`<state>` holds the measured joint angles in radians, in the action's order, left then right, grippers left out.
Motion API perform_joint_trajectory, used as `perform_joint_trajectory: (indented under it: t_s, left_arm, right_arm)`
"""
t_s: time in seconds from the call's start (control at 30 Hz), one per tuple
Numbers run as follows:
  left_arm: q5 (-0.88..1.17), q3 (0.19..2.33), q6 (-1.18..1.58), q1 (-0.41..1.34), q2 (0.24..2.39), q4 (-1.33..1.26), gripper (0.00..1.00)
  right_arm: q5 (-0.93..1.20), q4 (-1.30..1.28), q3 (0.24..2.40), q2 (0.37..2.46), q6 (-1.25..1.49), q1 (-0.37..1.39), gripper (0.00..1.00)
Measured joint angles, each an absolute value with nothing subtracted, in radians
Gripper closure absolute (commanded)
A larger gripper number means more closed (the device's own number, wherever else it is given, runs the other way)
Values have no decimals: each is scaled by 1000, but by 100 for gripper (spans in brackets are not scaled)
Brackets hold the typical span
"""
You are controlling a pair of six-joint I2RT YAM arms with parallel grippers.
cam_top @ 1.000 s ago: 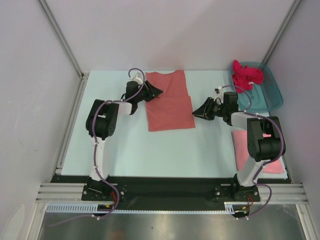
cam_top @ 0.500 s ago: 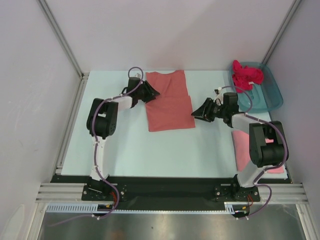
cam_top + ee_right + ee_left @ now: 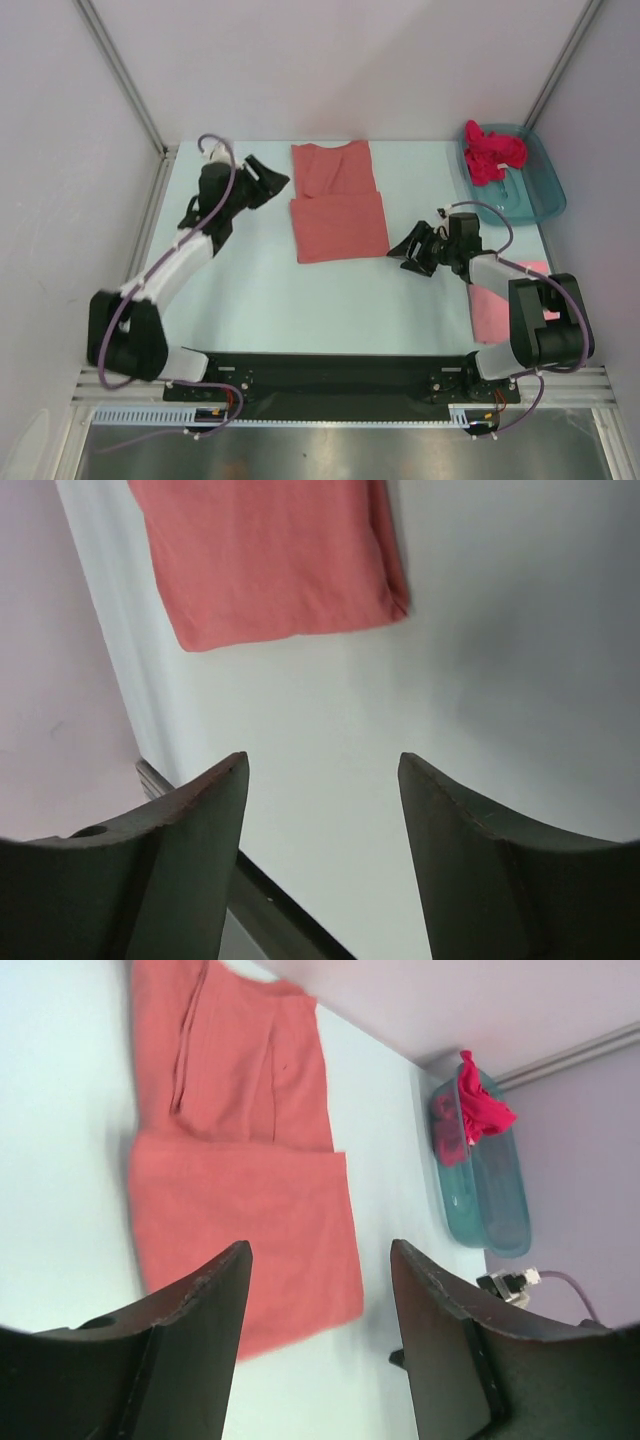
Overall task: Fold and stack the t-shirts
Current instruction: Fold the tshirt
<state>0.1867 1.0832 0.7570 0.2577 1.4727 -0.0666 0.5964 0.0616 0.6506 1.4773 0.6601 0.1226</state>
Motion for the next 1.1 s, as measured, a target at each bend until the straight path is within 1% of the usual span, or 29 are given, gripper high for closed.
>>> perform_joint_trajectory:
  t_s: [0.07, 0.13, 0.23, 0.3, 0.4, 0.6, 0.83, 0.97, 1.1]
  left_arm:
    - [155, 905, 821, 274, 1317, -109, 37]
    - [118, 746, 903, 315, 1232, -177, 37]
    - [26, 534, 1047, 447, 1197, -213, 36]
    - [-39, 465, 1139, 540, 1217, -187, 36]
    - [-104, 465, 1268, 602, 1275, -154, 37]
    - [-200, 481, 1480, 609, 1429, -185, 41]
    - [-213, 558, 1691, 608, 1581, -253, 49]
    - [-216, 577, 1776, 608, 1608, -245, 53]
    - [-218, 592, 1831, 607, 1624, -232, 54]
  right_arm:
    - [562, 88, 606, 1448, 711, 124, 33]
    - [513, 120, 558, 1426, 781, 134, 34]
    - [429, 147, 523, 1421, 868, 168, 36]
    - [371, 158, 522, 1424, 923, 202, 36]
    - [299, 191, 522, 1444, 990, 245, 38]
    - [217, 223, 553, 1518, 1066, 289, 40]
    - [140, 270, 583, 1568, 1118, 316, 43]
    - [112, 296, 588, 1588, 1147, 321, 44]
    - [91, 321, 594, 1609, 1188, 322, 45]
